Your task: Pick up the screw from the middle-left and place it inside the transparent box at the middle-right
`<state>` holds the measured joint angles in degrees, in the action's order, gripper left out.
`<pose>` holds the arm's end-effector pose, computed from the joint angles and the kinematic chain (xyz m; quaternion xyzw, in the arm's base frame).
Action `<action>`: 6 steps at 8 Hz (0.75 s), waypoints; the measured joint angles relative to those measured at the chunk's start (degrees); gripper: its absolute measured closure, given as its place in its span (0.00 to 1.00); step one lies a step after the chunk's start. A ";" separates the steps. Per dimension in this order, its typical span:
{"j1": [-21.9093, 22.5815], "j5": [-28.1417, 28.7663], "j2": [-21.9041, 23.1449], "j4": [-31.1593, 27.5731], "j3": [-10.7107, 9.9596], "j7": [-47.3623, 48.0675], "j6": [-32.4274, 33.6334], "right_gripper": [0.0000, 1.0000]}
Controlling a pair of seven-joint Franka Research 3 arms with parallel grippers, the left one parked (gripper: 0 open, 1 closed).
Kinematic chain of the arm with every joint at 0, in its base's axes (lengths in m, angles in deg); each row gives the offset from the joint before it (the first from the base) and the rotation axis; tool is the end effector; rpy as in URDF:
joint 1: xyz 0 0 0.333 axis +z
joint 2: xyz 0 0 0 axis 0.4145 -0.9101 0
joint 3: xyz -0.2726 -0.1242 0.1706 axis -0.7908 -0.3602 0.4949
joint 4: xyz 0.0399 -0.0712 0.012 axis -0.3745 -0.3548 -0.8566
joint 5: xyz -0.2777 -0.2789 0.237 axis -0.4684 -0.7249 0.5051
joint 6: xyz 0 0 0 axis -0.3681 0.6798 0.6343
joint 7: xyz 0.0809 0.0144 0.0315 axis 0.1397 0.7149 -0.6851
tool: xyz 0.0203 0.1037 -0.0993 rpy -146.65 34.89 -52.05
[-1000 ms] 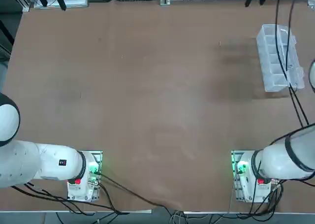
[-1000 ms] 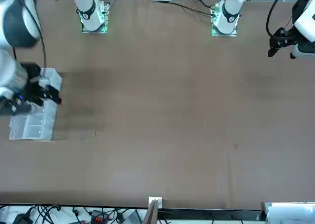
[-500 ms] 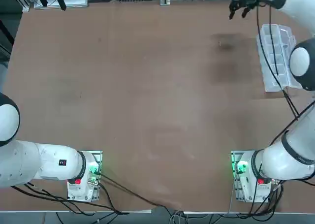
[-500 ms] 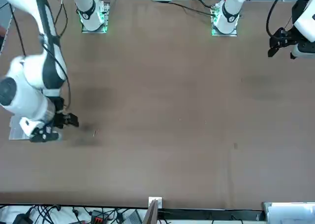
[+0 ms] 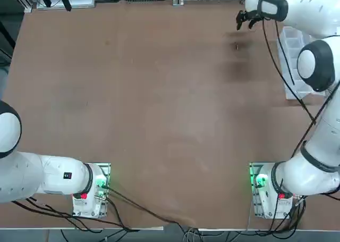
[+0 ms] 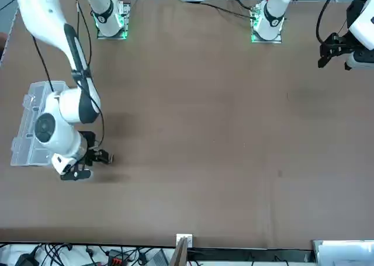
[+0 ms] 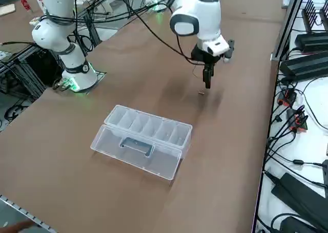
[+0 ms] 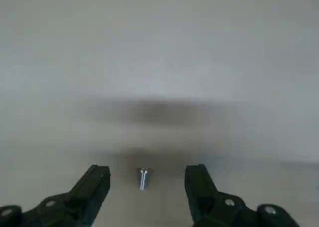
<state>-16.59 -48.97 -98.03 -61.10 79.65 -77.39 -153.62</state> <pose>0.7807 0.1004 0.2128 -0.9987 -0.0269 -0.0437 0.0055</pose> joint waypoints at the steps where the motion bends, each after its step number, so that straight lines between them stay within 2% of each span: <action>1: 0.23 0.00 -1.61 0.06 0.00 1.55 -1.01 0.10; 6: 1.45 0.00 -5.34 -0.21 -0.05 3.60 -1.51 0.19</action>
<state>-15.13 -48.97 -103.37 -61.31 79.60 -73.80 -155.13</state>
